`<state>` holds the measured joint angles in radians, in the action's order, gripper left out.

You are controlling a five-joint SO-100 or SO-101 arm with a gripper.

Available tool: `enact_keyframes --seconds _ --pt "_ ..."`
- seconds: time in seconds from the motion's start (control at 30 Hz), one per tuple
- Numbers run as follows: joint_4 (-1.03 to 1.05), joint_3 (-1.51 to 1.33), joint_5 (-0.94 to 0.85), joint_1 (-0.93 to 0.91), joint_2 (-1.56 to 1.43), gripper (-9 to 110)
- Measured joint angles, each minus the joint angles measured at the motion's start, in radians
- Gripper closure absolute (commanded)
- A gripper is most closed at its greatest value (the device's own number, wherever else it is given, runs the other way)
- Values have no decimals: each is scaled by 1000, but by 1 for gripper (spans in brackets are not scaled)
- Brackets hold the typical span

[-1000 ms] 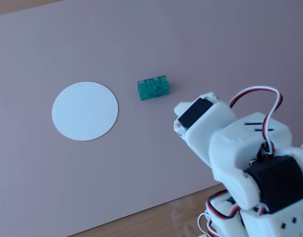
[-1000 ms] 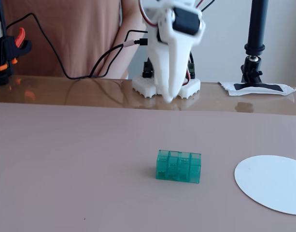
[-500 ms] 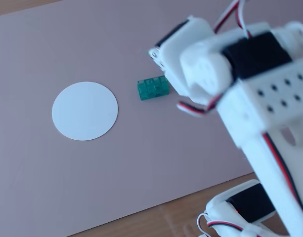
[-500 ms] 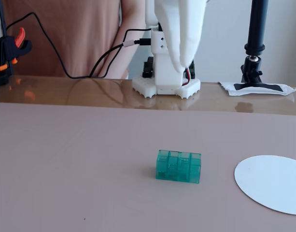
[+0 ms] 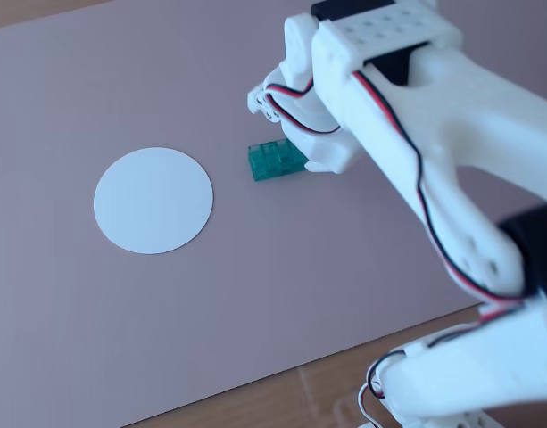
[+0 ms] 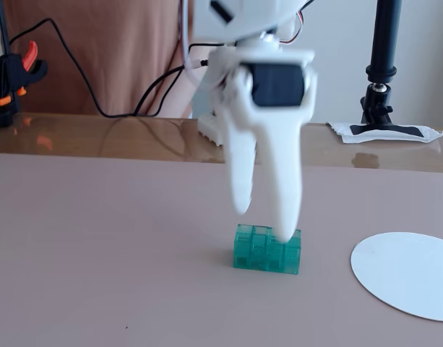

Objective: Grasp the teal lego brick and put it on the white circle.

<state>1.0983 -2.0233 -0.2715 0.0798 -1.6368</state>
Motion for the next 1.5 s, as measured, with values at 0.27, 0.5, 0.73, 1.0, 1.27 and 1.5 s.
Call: enact_keyframes --seconds 0.27,0.5,0.73,1.0,1.27,1.5 --pt "0 132 -9 20 233 97" --pt "17 175 6 29 279 102" --pt "49 97 40 -5 87 102" --pt "156 23 127 -2 -489 102" --pt "273 195 155 250 -517 102" --pt "296 397 107 339 -163 102"
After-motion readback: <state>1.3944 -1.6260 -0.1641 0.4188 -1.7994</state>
